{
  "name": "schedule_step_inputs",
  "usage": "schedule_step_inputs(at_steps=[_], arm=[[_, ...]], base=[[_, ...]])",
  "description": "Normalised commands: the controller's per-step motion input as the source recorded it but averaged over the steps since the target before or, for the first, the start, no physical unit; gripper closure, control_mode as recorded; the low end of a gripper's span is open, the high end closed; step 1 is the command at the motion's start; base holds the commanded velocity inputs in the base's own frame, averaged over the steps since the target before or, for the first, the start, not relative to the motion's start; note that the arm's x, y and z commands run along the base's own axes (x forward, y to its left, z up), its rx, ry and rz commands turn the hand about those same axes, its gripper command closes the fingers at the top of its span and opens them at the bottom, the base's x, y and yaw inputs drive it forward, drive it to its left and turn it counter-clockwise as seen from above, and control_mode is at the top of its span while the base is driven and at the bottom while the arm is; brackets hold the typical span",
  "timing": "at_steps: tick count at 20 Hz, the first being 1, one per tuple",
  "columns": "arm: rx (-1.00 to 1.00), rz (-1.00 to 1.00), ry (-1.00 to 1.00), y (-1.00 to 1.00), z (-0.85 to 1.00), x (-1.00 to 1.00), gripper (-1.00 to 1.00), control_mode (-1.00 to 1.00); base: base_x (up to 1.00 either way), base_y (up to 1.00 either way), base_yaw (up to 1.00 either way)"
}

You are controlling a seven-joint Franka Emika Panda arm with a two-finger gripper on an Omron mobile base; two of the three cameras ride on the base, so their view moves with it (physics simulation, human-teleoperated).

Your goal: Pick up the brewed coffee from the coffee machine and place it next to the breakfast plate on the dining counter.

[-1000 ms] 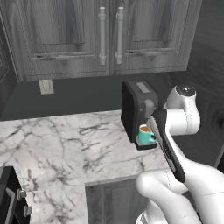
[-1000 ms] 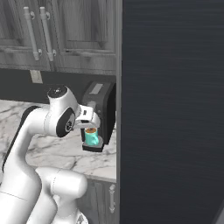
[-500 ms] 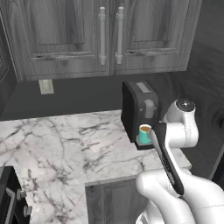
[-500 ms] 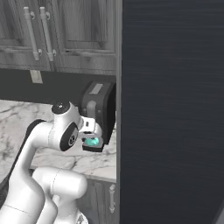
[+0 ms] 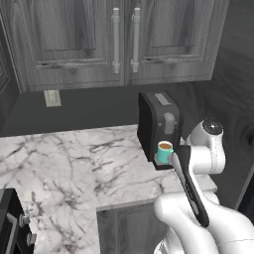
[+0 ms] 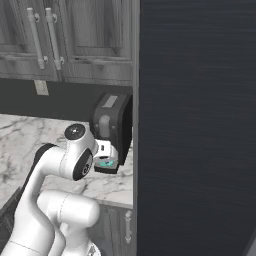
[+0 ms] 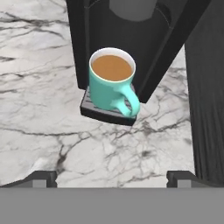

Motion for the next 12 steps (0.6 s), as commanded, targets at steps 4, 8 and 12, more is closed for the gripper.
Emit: schedule_step_inputs(at_steps=[4, 8, 12], arm=[[0.00, 0.04, 0.11, -0.04, -0.01, 0.19, -1.00, -1.00], [0.00, 0.05, 0.12, -0.08, 0.00, 0.15, -1.00, -1.00], [0.00, 0.06, 0.11, -0.17, 0.00, 0.14, -1.00, -1.00]], base=[[0.00, 0.00, 0.00], [0.00, 0.00, 0.00], [0.00, 0.00, 0.00]])
